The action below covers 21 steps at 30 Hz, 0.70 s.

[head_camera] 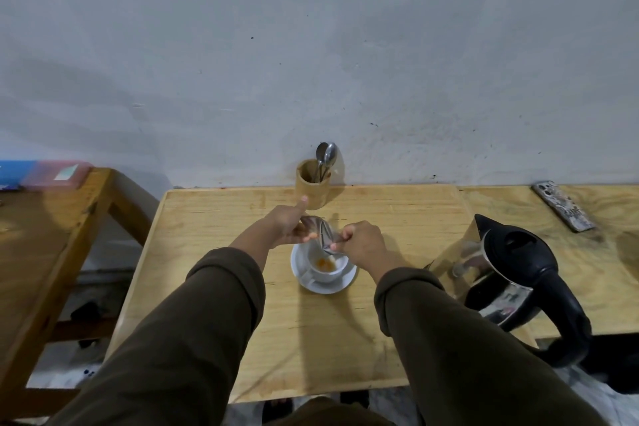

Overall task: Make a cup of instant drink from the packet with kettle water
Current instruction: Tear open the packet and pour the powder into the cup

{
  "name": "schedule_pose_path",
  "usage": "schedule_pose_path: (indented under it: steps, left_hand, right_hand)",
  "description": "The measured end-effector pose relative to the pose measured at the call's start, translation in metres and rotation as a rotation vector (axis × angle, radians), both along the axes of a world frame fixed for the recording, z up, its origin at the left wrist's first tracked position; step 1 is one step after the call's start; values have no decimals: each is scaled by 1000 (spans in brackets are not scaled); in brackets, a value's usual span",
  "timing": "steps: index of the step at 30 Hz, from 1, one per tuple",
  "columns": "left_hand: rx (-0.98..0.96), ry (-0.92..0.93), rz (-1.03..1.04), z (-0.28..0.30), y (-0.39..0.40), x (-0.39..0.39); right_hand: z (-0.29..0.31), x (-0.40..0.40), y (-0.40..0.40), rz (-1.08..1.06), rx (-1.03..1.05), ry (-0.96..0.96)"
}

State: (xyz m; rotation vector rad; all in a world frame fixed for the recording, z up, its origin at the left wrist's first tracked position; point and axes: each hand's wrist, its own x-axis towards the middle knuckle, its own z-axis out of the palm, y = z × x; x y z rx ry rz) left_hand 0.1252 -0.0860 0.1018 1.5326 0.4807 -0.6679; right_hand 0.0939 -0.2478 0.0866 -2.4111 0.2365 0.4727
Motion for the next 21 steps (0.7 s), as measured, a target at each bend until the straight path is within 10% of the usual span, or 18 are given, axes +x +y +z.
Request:
schedule_pose_path:
  steps: [21]
  left_hand:
    - [85,-9,-147,2,6,-13]
  right_hand:
    - [9,-12,-1,60,4,-61]
